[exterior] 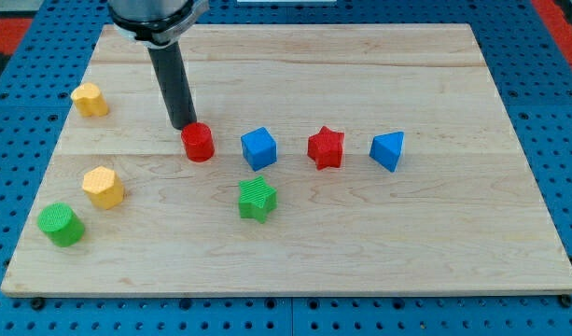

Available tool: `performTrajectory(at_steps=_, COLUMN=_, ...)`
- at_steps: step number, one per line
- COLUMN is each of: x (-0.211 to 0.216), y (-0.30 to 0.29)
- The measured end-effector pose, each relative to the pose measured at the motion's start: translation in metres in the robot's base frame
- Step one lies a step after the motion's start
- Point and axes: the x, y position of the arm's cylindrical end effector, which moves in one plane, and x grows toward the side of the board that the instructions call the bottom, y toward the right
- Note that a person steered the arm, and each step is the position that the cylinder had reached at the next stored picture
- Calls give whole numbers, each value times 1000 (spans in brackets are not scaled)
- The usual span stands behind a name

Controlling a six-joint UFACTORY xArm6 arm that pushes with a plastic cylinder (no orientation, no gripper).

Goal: Push the green star towards bottom center

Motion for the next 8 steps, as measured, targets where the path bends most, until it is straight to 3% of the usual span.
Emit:
performTrajectory(at_steps=1, x=35, y=-35)
performTrajectory(at_steps=2, x=81, y=-6)
performTrajectory(at_steps=4, x=117, y=129)
performTrajectory(at_steps=6, x=158, y=173)
performTrajectory(at_steps=8, x=138, y=214)
